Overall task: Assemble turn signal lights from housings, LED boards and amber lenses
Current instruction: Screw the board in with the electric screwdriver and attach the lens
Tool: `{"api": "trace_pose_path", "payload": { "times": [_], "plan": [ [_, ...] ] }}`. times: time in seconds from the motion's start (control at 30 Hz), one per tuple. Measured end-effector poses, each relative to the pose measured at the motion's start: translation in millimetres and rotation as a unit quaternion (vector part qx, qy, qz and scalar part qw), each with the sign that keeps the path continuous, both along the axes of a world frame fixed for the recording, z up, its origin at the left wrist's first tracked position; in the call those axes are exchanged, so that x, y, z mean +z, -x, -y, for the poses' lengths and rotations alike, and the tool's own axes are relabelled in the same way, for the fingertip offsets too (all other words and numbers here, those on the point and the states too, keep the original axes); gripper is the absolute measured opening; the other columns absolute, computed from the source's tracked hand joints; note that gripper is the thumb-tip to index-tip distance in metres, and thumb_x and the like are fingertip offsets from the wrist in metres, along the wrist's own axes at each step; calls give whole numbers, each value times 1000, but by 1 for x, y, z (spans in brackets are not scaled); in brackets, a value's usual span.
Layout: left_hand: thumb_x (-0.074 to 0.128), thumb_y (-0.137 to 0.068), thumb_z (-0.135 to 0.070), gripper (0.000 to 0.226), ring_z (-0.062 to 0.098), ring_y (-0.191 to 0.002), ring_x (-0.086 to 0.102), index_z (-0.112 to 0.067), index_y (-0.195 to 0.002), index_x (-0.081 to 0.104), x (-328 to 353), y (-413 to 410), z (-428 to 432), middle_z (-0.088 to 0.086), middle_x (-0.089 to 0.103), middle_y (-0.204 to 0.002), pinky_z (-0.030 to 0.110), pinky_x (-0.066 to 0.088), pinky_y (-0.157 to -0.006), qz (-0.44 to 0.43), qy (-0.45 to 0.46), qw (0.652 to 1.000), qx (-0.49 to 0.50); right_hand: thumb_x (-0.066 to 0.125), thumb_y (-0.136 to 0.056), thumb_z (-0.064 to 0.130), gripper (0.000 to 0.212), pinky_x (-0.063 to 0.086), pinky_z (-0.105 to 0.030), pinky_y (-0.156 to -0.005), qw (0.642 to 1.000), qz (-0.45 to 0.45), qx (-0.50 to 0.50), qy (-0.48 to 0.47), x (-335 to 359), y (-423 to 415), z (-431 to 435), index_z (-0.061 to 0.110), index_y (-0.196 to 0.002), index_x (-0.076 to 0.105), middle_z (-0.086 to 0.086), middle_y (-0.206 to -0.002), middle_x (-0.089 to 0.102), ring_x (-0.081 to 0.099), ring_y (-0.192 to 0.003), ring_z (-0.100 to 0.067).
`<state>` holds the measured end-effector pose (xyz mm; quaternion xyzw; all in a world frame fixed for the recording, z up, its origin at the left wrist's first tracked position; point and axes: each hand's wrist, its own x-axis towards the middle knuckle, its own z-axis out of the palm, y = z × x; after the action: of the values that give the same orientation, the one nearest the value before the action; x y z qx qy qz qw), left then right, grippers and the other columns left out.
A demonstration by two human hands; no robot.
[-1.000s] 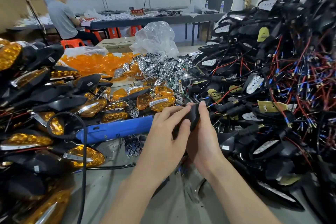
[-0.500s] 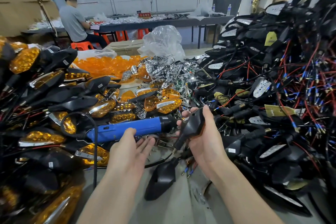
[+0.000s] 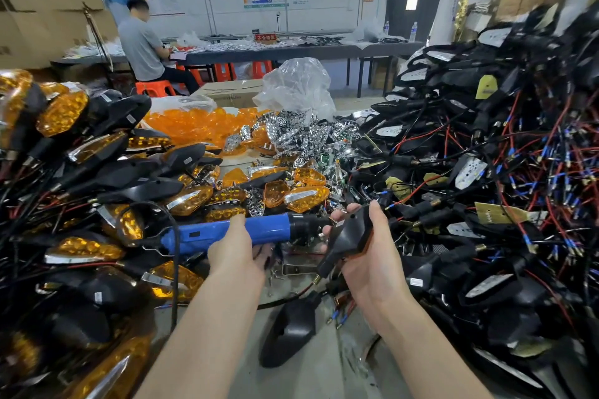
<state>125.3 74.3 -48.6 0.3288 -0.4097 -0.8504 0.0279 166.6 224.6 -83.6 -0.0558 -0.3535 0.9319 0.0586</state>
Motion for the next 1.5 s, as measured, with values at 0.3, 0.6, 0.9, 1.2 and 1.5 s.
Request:
{"api": "trace_pose_path", "payload": {
  "times": [0.3, 0.6, 0.9, 1.2, 1.5],
  "plan": [
    [66, -92, -30, 21, 16, -81, 67, -19, -105, 54, 25, 2, 36, -3, 60, -85, 38, 59, -82, -322, -117, 940, -10, 80, -67, 64, 47, 59, -42, -61, 997, -29, -3, -71, 2, -2, 4, 25, -91, 72, -10, -98, 73, 74, -86, -29],
    [62, -95, -30, 14, 7, -71, 58, -21, -102, 53, 4, -1, 39, -10, 53, -77, 32, 55, -83, -369, -208, 905, -47, 69, -83, 52, 30, 53, -35, -51, 997, -16, 8, -79, 0, 6, 6, 22, -86, 66, -7, -79, 65, 64, -64, -22],
    [59, -96, -29, 12, 9, -72, 59, -21, -103, 53, 13, -6, 32, -9, 55, -76, 34, 55, -85, -406, -146, 901, -47, 69, -80, 56, 32, 53, -35, -54, 988, -32, 5, -148, 1, 2, 7, 25, -86, 70, -5, -77, 64, 63, -67, -20],
    [61, -95, -29, 14, 8, -72, 59, -21, -104, 53, 14, -5, 38, -9, 56, -77, 33, 55, -85, -408, -152, 899, -43, 64, -82, 59, 33, 55, -34, -55, 975, -57, -1, -215, 6, -2, 10, 26, -89, 68, -6, -79, 66, 64, -65, -19],
    [59, -97, -31, 18, 9, -72, 56, -22, -109, 49, 26, -10, 40, -8, 54, -77, 34, 53, -85, -436, -113, 891, -54, 58, -83, 61, 40, 55, -31, -54, 951, -86, -20, -295, 12, -4, 17, 22, -90, 60, -3, -72, 66, 62, -58, -17]
  ]
}}
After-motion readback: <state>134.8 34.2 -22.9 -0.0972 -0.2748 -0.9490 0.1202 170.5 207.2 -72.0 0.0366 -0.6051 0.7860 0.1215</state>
